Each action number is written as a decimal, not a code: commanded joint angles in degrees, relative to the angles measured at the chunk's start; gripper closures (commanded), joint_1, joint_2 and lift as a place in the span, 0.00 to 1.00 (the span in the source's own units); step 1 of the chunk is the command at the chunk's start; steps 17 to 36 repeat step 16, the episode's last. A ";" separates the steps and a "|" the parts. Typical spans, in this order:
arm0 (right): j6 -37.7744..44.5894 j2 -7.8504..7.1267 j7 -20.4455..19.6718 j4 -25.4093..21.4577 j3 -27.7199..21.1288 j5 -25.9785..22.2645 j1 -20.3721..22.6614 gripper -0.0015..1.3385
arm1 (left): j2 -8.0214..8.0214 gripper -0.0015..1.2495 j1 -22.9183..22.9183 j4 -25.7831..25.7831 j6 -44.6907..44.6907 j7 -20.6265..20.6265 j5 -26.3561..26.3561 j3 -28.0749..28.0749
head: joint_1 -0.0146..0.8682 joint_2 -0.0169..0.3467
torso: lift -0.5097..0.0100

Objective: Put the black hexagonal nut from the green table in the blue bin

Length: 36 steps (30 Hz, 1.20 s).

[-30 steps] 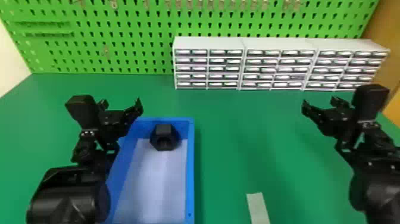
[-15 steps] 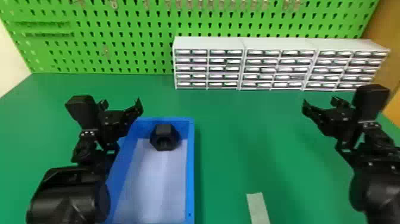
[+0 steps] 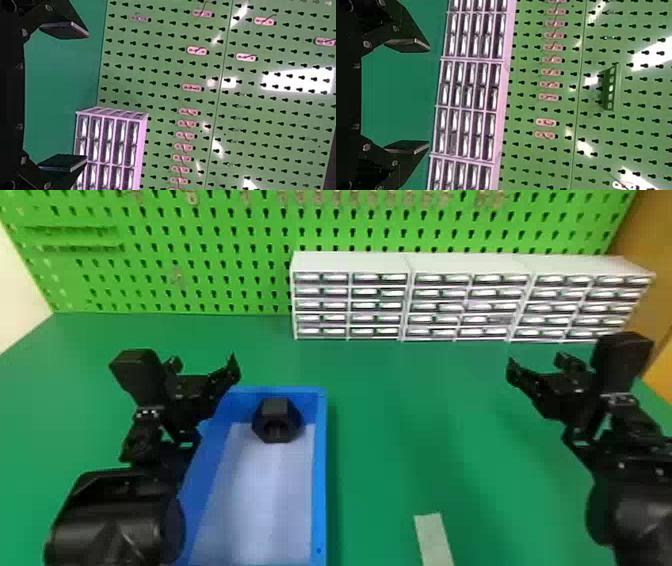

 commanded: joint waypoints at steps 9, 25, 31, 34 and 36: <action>0.00 -0.09 0.00 0.00 0.08 0.00 0.00 0.31 | 0.00 0.14 0.00 0.00 -0.02 0.00 0.09 0.02 | 0.79 0.19 | 0.79; 0.00 -0.18 0.00 0.00 -0.01 0.00 0.00 0.31 | 0.00 0.14 0.00 0.00 -0.02 0.00 0.00 0.02 | 0.79 0.19 | 0.79; 0.00 -0.18 0.00 0.00 -0.01 0.00 0.00 0.31 | 0.00 0.14 0.00 0.00 -0.02 0.00 0.00 0.02 | 0.79 0.19 | 0.79; 0.00 -0.18 0.00 0.00 -0.01 0.00 0.00 0.31 | 0.00 0.14 0.00 0.00 -0.02 0.00 0.00 0.02 | 0.79 0.19 | 0.79; 0.00 -0.18 0.00 0.00 -0.01 0.00 0.00 0.31 | 0.00 0.14 0.00 0.00 -0.02 0.00 0.00 0.02 | 0.79 0.19 | 0.79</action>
